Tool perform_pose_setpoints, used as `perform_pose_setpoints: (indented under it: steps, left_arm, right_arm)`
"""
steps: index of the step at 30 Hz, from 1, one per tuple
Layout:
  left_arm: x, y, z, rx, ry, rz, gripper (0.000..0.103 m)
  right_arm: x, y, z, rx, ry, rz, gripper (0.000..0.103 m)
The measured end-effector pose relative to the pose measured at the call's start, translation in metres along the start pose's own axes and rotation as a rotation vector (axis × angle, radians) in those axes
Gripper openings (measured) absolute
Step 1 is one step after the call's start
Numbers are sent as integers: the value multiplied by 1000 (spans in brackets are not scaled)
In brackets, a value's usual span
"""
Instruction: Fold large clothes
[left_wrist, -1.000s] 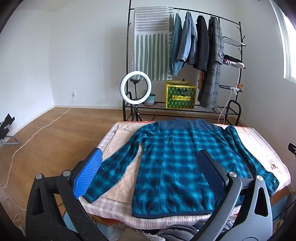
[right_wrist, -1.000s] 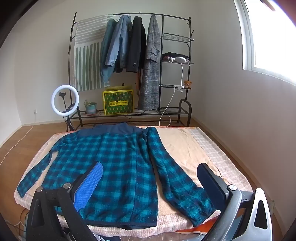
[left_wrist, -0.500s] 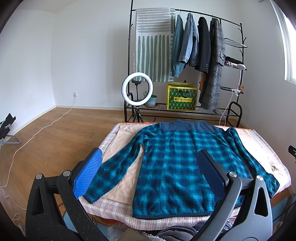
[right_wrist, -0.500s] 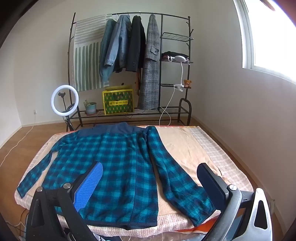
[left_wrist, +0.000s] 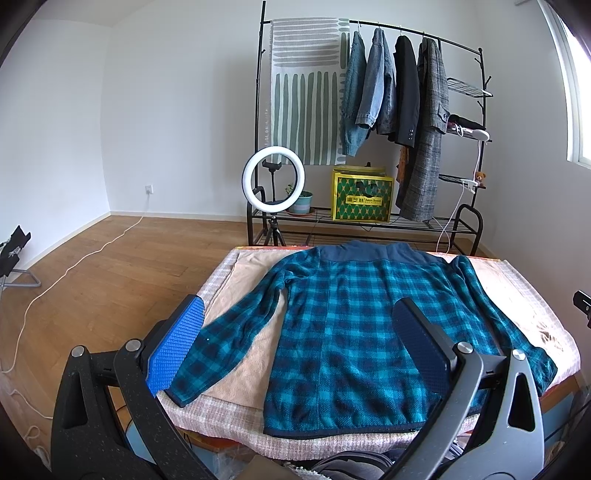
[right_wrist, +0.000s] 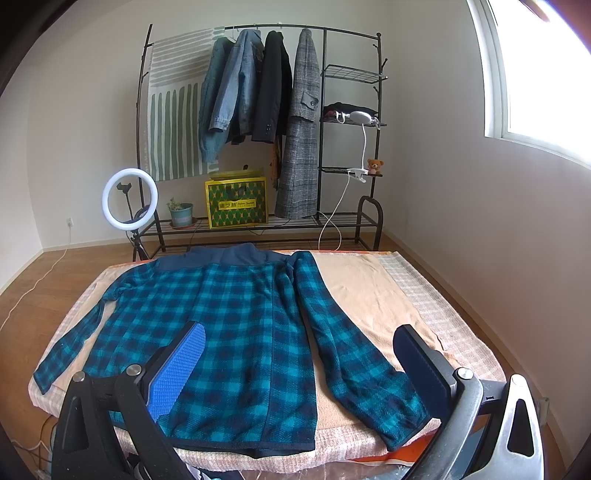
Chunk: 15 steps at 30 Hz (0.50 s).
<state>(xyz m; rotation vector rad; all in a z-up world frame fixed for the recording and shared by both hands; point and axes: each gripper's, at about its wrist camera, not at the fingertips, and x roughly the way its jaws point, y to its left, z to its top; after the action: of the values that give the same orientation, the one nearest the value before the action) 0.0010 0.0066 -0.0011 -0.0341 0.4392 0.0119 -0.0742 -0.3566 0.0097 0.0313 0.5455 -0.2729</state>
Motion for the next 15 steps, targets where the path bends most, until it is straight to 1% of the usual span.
perform_pose_setpoints:
  steps: [15]
  left_arm:
    - [-2, -1, 1, 3, 0, 4, 103]
  right_arm:
    - [1, 8, 1, -3, 1, -3, 103]
